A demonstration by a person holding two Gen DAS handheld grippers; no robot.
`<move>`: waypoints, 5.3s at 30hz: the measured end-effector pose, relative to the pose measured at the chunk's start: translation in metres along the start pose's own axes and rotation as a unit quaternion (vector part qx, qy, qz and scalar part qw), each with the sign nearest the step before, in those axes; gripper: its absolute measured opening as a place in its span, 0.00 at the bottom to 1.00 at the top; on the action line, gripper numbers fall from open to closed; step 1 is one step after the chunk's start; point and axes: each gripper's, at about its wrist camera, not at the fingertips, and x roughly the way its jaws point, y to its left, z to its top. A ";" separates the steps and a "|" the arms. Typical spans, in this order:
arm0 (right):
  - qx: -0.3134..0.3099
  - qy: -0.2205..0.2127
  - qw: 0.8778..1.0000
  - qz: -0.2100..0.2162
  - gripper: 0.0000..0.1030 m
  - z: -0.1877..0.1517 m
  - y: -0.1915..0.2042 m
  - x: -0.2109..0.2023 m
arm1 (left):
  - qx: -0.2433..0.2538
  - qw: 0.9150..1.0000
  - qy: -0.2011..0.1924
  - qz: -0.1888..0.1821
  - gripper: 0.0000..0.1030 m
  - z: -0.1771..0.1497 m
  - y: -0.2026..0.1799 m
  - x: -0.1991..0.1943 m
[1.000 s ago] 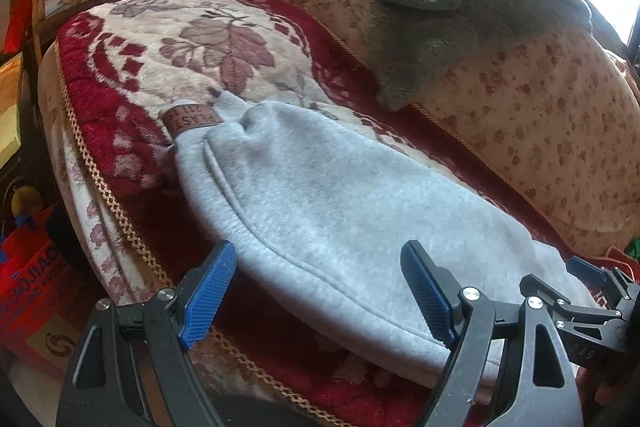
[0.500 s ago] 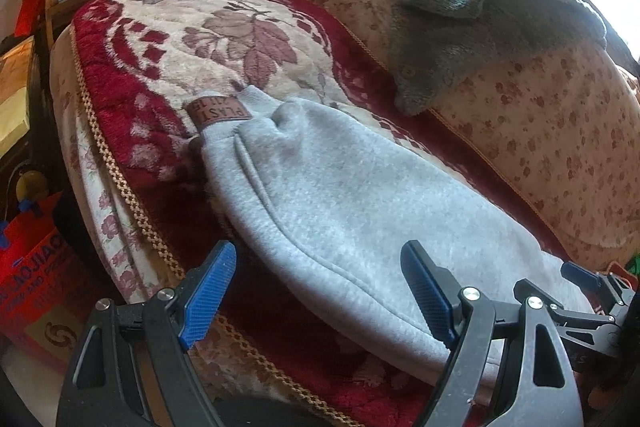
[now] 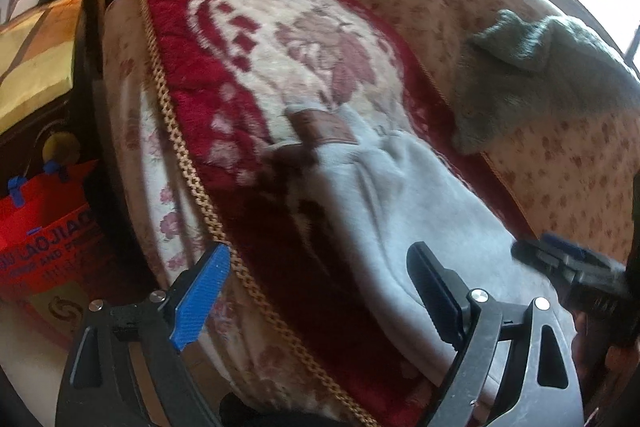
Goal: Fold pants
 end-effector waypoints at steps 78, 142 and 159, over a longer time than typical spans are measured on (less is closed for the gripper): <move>-0.013 -0.035 0.963 0.268 0.46 0.109 -0.007 0.007 | 0.134 0.974 -0.065 -0.168 0.22 0.028 -0.125 -0.011; 0.250 -0.108 0.961 0.047 0.96 -0.162 -0.206 -0.185 | 0.547 0.795 -0.258 -0.050 0.97 -0.275 -0.316 -0.098; 0.118 -0.006 0.993 0.004 0.41 -0.129 -0.167 -0.092 | 0.412 0.872 0.012 -0.263 0.63 -0.230 -0.283 -0.018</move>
